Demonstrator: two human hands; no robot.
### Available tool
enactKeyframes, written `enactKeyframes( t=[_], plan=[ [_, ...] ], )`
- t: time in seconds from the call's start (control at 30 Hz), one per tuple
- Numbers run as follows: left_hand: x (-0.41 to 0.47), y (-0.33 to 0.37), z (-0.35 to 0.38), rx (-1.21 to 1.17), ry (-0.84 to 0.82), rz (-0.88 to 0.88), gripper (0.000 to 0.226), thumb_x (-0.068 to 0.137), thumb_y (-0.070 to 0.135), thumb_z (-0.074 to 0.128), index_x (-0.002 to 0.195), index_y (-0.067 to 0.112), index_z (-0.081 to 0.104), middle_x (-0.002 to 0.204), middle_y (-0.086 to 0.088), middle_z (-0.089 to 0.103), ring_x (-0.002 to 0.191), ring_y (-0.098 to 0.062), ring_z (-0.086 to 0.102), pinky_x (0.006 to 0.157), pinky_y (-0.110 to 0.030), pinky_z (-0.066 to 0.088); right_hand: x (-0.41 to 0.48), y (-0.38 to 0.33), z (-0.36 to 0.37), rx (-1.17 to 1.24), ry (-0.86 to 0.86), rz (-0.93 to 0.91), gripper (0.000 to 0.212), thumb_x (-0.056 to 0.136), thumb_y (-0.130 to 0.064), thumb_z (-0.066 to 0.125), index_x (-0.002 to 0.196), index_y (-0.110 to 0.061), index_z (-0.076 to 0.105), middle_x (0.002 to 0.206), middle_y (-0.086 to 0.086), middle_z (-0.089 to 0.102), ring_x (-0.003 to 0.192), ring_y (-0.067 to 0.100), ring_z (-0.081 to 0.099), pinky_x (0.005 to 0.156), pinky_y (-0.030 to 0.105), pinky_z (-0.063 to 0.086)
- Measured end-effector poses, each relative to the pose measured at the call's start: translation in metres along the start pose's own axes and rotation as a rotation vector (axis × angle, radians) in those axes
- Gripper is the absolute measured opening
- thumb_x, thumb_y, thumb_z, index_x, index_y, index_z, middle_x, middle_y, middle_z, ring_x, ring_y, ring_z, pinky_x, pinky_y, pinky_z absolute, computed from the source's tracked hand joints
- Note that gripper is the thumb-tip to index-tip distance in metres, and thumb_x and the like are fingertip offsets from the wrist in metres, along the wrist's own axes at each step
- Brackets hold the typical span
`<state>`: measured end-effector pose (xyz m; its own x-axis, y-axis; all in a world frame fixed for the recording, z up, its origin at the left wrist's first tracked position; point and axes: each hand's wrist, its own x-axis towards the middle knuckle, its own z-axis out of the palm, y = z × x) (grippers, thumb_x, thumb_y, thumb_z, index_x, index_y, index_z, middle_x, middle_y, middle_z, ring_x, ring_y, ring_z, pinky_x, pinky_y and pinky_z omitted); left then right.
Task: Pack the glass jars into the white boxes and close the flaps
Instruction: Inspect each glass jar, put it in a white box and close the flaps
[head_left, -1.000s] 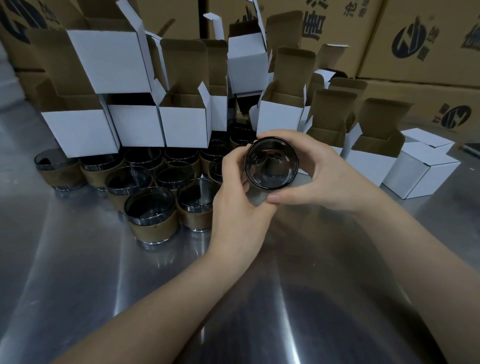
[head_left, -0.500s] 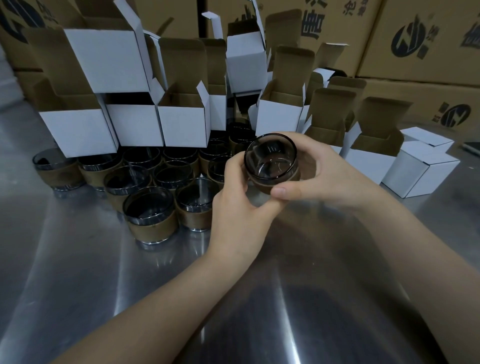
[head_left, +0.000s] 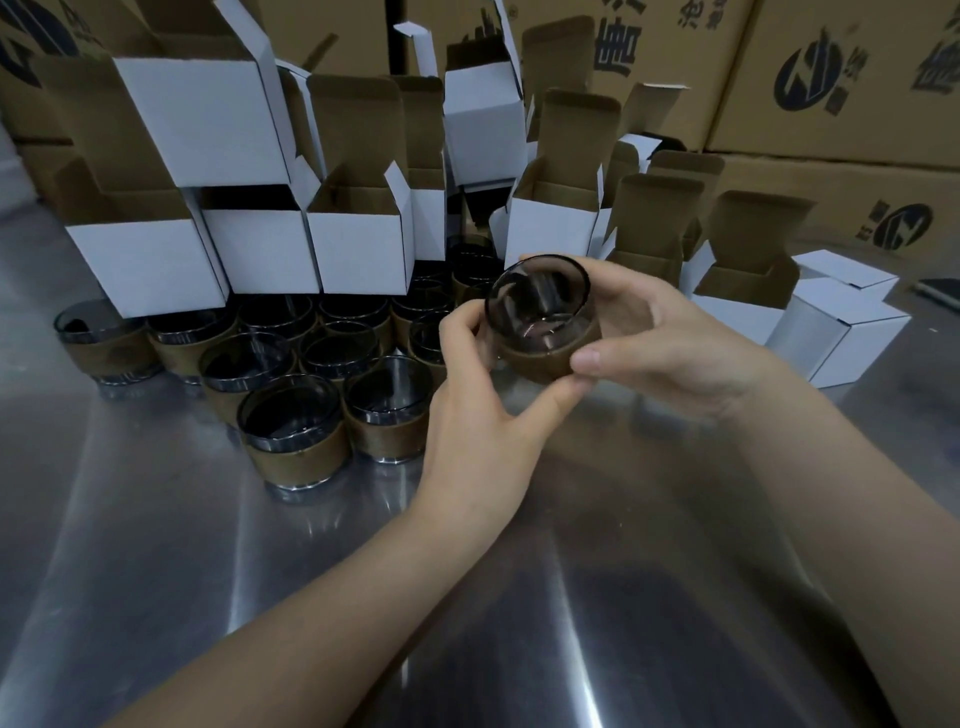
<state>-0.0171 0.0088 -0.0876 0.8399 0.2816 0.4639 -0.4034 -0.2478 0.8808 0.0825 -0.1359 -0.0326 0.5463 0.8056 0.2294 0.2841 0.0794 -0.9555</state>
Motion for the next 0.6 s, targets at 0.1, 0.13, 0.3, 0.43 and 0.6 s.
enactKeyframes(
  t=[0.1,0.13,0.3,0.43,0.6],
  plan=[
    [0.001,-0.001,0.000,0.053,-0.003,0.021,0.077,0.080,0.026,0.079,0.138,0.030,0.029,0.143,0.015,0.050,0.131,0.003,0.045,0.106,-0.018,0.039,-0.001,0.002,-0.003,0.051,0.063,0.022,0.058,0.076,-0.008,0.071,0.132,-0.011,0.055,0.122,0.007,0.064,0.117,0.024,0.062,0.088,0.034,0.053],
    [0.001,-0.001,0.000,0.073,0.000,0.030,0.081,0.080,0.023,0.079,0.142,0.028,0.026,0.148,0.016,0.044,0.135,0.005,0.039,0.108,-0.015,0.035,-0.001,0.002,-0.004,0.049,0.079,0.035,0.059,0.075,-0.012,0.071,0.132,-0.012,0.055,0.123,0.008,0.064,0.117,0.025,0.062,0.088,0.035,0.053],
    [-0.001,0.003,0.001,0.344,0.064,0.239,0.077,0.085,0.013,0.073,0.149,0.021,0.030,0.158,0.005,0.026,0.146,-0.006,0.022,0.118,-0.022,0.023,0.002,0.001,0.002,-0.190,0.192,0.025,0.066,0.071,-0.021,0.075,0.132,-0.035,0.053,0.129,-0.009,0.059,0.121,0.009,0.057,0.091,0.031,0.053],
    [0.000,0.003,0.001,0.570,0.081,0.364,0.065,0.087,0.011,0.068,0.145,0.011,0.041,0.155,-0.002,0.035,0.146,-0.021,0.025,0.120,-0.028,0.018,0.003,-0.001,0.008,-0.301,0.231,-0.019,0.078,0.072,-0.016,0.078,0.137,-0.035,0.038,0.116,0.004,0.060,0.109,0.013,0.063,0.092,0.026,0.052],
    [-0.001,0.003,0.001,0.557,0.158,0.310,0.067,0.084,0.011,0.071,0.144,0.008,0.042,0.141,-0.008,0.046,0.133,-0.022,0.040,0.111,-0.036,0.036,0.005,-0.004,0.016,-0.444,0.266,-0.083,0.086,0.067,-0.024,0.084,0.136,-0.033,0.032,0.110,-0.004,0.061,0.109,0.009,0.061,0.094,0.025,0.051]
  ],
)
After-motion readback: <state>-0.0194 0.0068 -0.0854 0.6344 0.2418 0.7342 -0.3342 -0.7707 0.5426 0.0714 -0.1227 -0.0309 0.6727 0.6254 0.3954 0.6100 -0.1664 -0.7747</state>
